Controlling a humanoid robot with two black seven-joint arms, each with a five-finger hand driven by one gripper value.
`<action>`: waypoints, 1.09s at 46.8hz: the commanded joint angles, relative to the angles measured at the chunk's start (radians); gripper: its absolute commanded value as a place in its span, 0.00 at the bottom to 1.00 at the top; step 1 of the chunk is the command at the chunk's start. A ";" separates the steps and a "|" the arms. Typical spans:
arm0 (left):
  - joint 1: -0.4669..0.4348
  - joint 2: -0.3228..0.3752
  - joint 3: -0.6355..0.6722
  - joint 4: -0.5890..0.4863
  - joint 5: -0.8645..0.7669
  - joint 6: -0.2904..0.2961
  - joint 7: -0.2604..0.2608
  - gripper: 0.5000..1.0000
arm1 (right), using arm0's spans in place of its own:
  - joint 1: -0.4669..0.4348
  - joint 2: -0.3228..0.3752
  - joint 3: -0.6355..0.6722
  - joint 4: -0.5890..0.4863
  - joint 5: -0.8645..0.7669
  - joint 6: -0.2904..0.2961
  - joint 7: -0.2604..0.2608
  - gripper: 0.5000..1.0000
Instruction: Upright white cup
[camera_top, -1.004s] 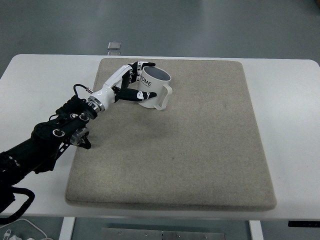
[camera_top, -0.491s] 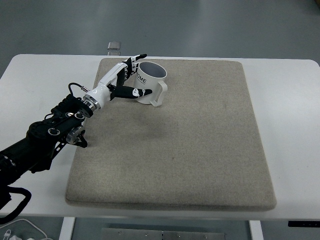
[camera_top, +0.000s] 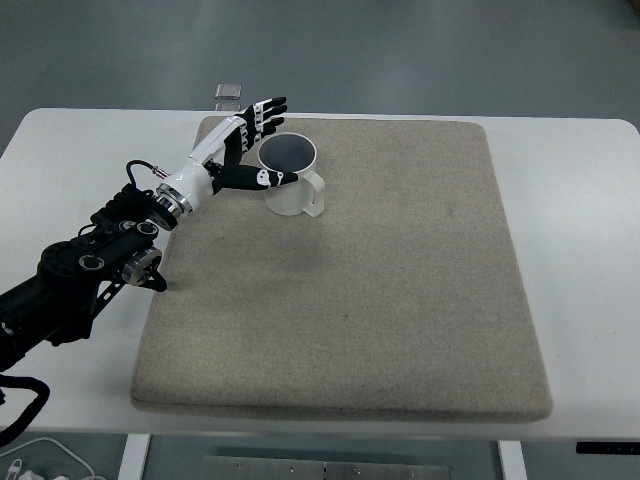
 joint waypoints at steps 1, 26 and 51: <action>0.000 0.016 -0.019 -0.020 0.000 0.000 0.000 0.99 | 0.000 0.000 0.000 0.000 0.000 0.000 0.000 0.86; -0.086 0.019 -0.077 0.033 -0.127 0.060 0.000 0.99 | 0.000 0.000 -0.001 -0.002 -0.001 -0.003 0.000 0.86; -0.136 -0.009 -0.088 0.125 -0.540 -0.058 0.000 0.99 | 0.000 0.000 0.002 -0.002 -0.001 -0.002 0.000 0.86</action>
